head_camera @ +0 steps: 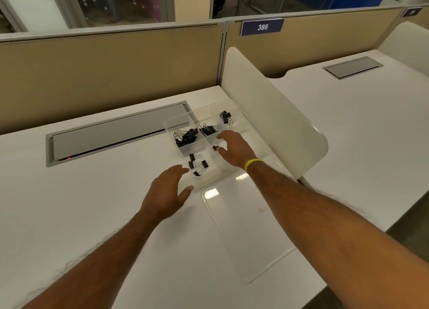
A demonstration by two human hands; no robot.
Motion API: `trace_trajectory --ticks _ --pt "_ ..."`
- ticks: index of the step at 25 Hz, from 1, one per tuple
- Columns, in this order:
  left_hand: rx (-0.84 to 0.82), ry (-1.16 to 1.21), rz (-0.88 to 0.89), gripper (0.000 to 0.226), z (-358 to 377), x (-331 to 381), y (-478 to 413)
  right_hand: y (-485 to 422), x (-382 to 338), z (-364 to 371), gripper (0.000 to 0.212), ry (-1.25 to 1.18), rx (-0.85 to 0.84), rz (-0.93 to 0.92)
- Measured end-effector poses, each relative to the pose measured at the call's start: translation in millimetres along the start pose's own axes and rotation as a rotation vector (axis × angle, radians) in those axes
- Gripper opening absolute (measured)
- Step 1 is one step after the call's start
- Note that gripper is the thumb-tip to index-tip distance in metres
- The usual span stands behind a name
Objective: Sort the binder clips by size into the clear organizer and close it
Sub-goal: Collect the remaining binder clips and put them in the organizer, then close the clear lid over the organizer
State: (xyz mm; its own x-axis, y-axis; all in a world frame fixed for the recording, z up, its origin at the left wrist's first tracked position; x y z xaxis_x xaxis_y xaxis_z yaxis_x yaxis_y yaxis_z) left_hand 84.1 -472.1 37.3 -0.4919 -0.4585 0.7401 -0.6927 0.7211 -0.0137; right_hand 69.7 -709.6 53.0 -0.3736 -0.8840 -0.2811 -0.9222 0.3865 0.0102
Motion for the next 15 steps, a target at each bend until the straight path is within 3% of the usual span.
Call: trace_trajectory --ticks 6,11,15 --pt "-0.110 -0.132 -0.030 0.079 9 3 22 47 -9 3 0.079 0.182 0.073 -0.075" --pt "-0.147 -0.229 -0.061 0.095 13 2 54 99 -23 17 0.090 0.213 0.028 -0.109" --pt "-0.159 -0.244 -0.068 0.084 14 -2 86 147 -34 34 0.093 0.204 -0.018 -0.101"
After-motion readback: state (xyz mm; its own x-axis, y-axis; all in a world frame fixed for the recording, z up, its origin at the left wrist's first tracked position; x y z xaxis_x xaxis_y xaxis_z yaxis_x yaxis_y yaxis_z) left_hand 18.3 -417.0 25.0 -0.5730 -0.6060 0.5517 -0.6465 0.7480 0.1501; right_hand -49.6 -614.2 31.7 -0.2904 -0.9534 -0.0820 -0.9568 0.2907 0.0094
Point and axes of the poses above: each hand's wrist, its own y-axis away from the middle knuckle, its own z-axis out of the palm, x = y × z, the point moved 7 cm from there along -y, towards the middle knuckle, and after that the axes turned 14 degrees about y, right-handed, at the moved point
